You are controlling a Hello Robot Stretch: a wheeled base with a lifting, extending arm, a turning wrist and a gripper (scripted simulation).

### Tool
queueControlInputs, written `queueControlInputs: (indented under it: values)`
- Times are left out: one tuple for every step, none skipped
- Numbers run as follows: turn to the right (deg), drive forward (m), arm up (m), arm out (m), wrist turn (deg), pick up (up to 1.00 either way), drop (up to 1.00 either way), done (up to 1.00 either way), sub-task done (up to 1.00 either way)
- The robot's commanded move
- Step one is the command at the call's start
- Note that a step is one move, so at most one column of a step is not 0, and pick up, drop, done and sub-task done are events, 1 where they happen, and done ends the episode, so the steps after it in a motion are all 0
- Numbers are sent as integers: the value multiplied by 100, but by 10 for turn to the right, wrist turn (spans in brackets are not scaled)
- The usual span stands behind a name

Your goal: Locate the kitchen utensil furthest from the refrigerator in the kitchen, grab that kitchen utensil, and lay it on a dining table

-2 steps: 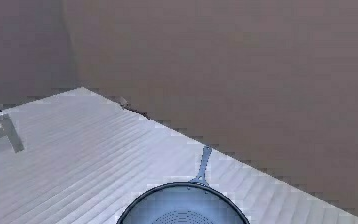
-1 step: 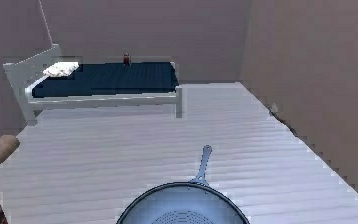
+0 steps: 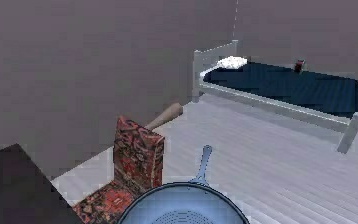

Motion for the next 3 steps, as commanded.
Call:
queueControlInputs:
  values:
    - [-450,0,0,0,0,0,0,0,0]
    - [-120,0,0,0,0,0,0,0,0]
    - [450,0,0,0,0,0,0,0,0]
